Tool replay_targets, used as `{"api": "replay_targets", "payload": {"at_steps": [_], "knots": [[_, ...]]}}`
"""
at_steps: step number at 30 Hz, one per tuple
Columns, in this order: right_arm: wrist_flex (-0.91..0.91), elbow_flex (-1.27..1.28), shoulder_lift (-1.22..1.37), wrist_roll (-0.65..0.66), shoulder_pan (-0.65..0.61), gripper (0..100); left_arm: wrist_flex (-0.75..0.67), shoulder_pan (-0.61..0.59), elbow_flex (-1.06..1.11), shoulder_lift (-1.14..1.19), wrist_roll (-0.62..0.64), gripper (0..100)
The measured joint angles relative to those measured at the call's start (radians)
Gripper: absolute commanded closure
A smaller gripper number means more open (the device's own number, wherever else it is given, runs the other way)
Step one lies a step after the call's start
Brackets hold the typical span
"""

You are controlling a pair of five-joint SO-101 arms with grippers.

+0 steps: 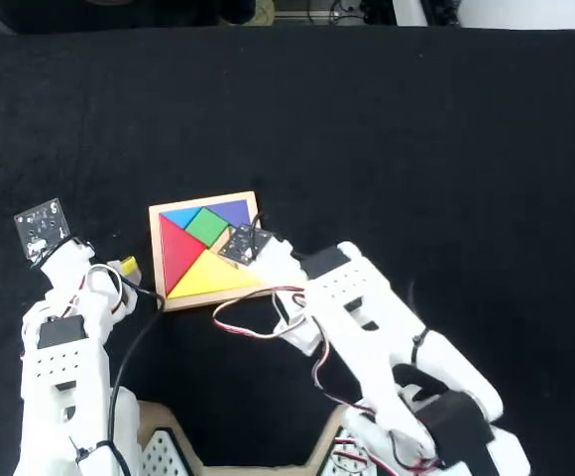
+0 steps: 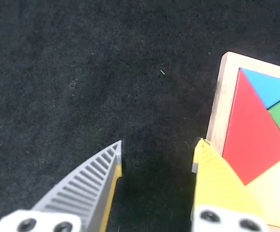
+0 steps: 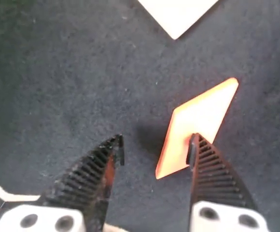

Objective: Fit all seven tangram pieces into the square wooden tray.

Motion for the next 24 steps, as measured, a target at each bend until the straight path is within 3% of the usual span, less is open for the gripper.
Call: {"api": "replay_targets", "payload": {"at_steps": [11, 24], "knots": [[-0.12, -0.068, 0.19, 0.051, 0.092, 78.0, 0.0, 0.0, 0.0, 0.0, 0.0, 75], [-0.121, -0.071, 0.21, 0.06, 0.092, 78.0, 0.0, 0.0, 0.002, -0.002, -0.002, 75]]}}
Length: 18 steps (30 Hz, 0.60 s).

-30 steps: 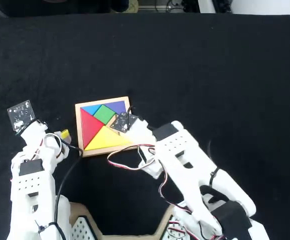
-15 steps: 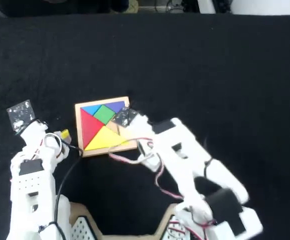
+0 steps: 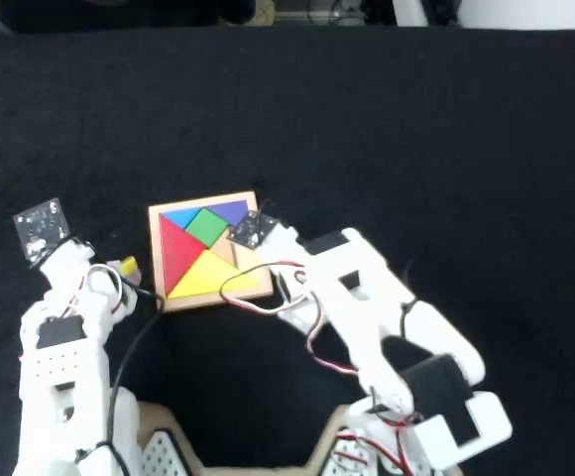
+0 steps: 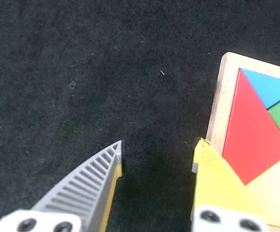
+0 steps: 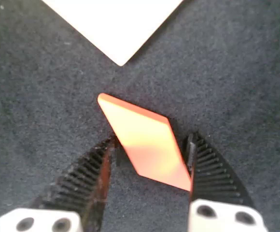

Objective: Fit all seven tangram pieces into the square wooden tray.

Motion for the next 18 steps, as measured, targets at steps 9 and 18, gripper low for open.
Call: {"api": "replay_targets", "payload": {"at_steps": [9, 18], "knots": [[-0.02, -0.023, 0.0, 0.006, 0.012, 98.6, 0.0, 0.0, 0.0, 0.0, 0.0, 75], [0.157, -0.141, 0.02, 0.006, 0.006, 98.8, 0.0, 0.0, 0.0, 0.0, 0.0, 75]]}}
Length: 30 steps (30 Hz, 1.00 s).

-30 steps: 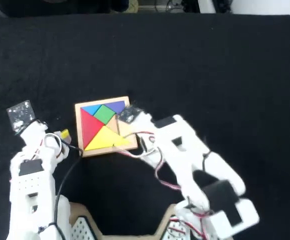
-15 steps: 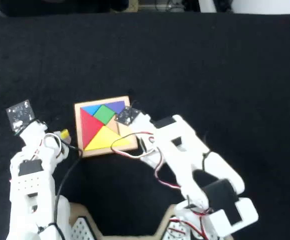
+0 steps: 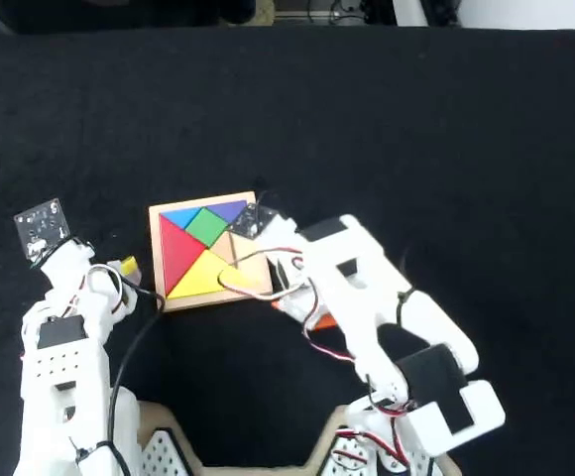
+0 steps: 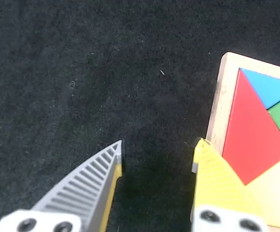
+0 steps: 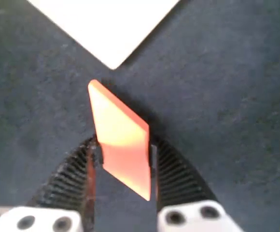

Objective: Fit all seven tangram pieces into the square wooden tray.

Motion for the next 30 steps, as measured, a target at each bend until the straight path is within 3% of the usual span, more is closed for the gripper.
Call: {"api": "replay_targets", "payload": {"at_steps": [4, 10, 24, 30], "knots": [[0.104, -0.11, -0.11, -0.084, 0.0, 98.7, 0.0, 0.0, 0.0, 0.0, 0.0, 75], [0.077, -0.206, -0.153, -0.336, -0.044, 98.7, 0.0, 0.0, 0.0, 0.0, 0.0, 75], [-0.002, -0.516, 0.293, -0.76, -0.147, 98.7, 0.0, 0.0, 0.0, 0.0, 0.0, 75], [-0.009, -0.554, 0.351, -0.816, -0.147, 98.7, 0.0, 0.0, 0.0, 0.0, 0.0, 75]]}}
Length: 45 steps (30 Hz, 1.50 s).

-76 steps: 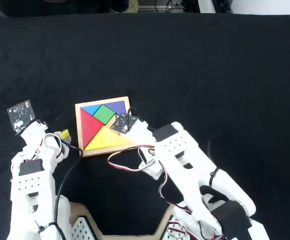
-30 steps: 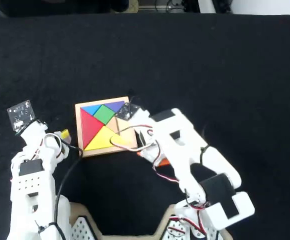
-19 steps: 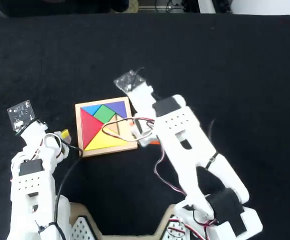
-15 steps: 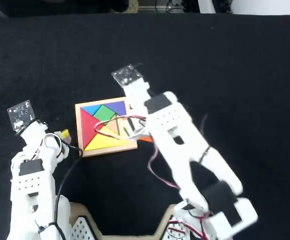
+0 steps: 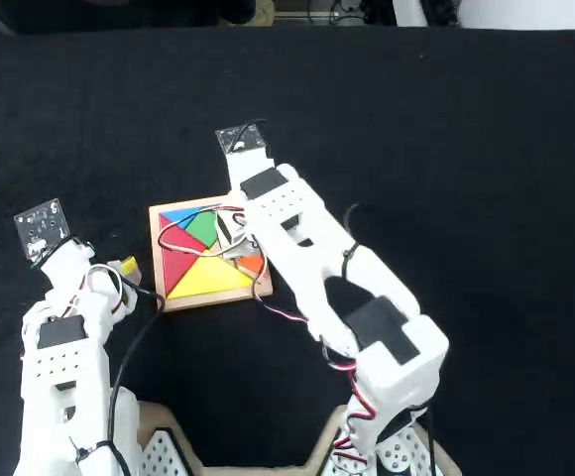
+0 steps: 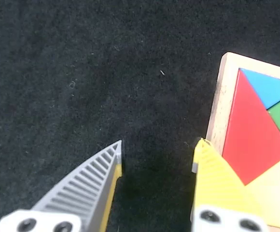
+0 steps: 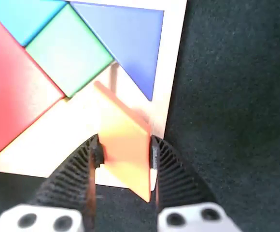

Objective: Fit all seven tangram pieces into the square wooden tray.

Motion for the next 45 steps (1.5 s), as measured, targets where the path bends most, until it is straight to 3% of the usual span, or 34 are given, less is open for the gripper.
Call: {"api": "replay_targets", "payload": {"at_steps": [11, 17, 31, 34, 36, 41, 45], "knots": [[-0.043, 0.0, 0.003, -0.003, 0.0, 98.3, 0.0, 0.0, 0.0, 0.0, 0.0, 75], [-0.043, 0.0, 0.003, -0.003, 0.0, 84.1, 0.0, 0.0, 0.0, 0.0, 0.0, 75], [-0.043, 0.0, 0.003, 0.023, -0.052, 84.0, 0.0, 0.005, 0.0, 0.0, 0.0, 75], [-0.038, 0.0, 0.003, 0.032, -0.037, 90.1, 0.0, 0.005, 0.0, 0.0, 0.0, 75], [-0.037, 0.0, -0.003, 0.071, -0.006, 99.5, 0.0, 0.005, 0.0, 0.0, 0.0, 75], [-0.037, 0.0, -0.06, 0.287, 0.072, 98.5, 0.0, 0.005, 0.0, 0.0, 0.0, 75], [-0.018, 0.0, -0.097, 0.319, 0.183, 98.8, 0.0, 0.005, 0.0, 0.0, 0.0, 75]]}}
